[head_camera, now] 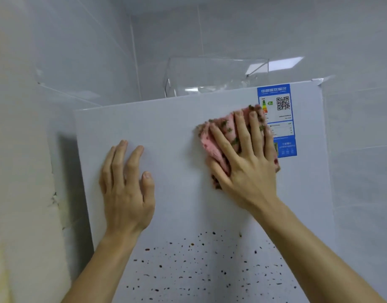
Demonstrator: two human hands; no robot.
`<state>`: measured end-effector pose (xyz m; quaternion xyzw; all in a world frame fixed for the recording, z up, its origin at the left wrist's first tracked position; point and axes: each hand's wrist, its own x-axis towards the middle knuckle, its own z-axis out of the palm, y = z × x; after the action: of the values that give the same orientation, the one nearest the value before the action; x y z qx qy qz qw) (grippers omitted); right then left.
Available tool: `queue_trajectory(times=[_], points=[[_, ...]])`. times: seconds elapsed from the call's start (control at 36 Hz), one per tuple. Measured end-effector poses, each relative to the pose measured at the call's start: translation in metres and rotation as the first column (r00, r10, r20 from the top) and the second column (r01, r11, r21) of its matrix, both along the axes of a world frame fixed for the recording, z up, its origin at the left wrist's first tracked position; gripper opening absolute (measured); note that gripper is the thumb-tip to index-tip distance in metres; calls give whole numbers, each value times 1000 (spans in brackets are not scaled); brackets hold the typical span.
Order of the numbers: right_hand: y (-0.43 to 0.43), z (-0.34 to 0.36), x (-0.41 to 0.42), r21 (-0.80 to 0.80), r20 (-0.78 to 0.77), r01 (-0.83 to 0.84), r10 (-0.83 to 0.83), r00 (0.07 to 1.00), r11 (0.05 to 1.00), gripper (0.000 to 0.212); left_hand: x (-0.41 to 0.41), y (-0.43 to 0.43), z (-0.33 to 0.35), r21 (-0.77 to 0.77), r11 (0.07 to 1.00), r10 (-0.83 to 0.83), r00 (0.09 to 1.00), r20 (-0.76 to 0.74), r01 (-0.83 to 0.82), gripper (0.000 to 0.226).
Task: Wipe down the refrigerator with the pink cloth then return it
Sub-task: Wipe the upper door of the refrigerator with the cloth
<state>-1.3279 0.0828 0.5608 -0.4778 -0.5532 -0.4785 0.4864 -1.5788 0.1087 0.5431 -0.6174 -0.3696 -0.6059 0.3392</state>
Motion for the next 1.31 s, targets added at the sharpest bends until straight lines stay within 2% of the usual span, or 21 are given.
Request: queue_trajectory(times=[0.11, 0.22, 0.31, 0.39, 0.5, 0.58, 0.64, 0.75, 0.83, 0.92, 0.97, 1.06, 1.14, 1.22, 1.31], points=[[6, 11, -52, 22, 11, -36, 36, 999, 999, 57, -14, 1, -3, 17, 1000, -1, 1000, -23, 1, 52], [8, -42, -97, -53, 187, -113, 121, 975, 992, 54, -22, 4, -7, 33, 999, -2, 998, -56, 4, 56], [6, -78, -106, -117, 266, -112, 140, 954, 987, 54, -24, 5, -9, 52, 998, -14, 997, -70, 18, 53], [2, -79, -95, -150, 270, -146, 183, 945, 978, 56, -24, 9, -11, 80, 996, -29, 998, -62, 34, 49], [-3, -60, -56, -66, 124, -160, 167, 978, 985, 58, -20, 15, -10, 118, 992, -35, 999, -30, 38, 48], [-7, -48, -1, 29, -15, -66, 66, 998, 997, 55, -17, 19, -11, 150, 988, -36, 999, -5, 36, 46], [-11, -48, 34, 29, -152, 15, -10, 988, 999, 56, -17, 21, -12, 172, 985, -30, 1000, 2, 30, 44], [-19, -63, 81, -73, -468, -16, -20, 883, 997, 64, -15, 23, -13, 191, 981, -31, 999, 11, 28, 45], [-21, -83, 88, -26, -570, -78, 50, 820, 997, 65, -14, 23, -13, 193, 981, -28, 999, 19, 24, 45], [-18, -96, 76, -39, -665, -85, 38, 746, 996, 73, -13, 23, -12, 199, 980, -15, 1000, 27, 10, 46], [-15, -93, 66, -32, -681, -61, 23, 732, 998, 73, -13, 23, -13, 203, 979, -11, 1000, 27, 6, 46], [-11, -81, 52, -26, -646, -13, -7, 764, 1000, 69, -12, 23, -13, 191, 981, -16, 999, 30, 10, 46], [-8, -74, 29, -35, -521, -12, -8, 854, 999, 65, -12, 23, -14, 185, 983, -15, 999, 36, 8, 46], [-9, -72, -5, -30, -312, -48, 36, 950, 998, 56, -12, 24, -14, 183, 983, -17, 999, 32, 11, 46], [-9, -79, -34, -38, -39, -100, 98, 994, 994, 51, -12, 23, -15, 192, 981, -11, 999, 30, 5, 46]])
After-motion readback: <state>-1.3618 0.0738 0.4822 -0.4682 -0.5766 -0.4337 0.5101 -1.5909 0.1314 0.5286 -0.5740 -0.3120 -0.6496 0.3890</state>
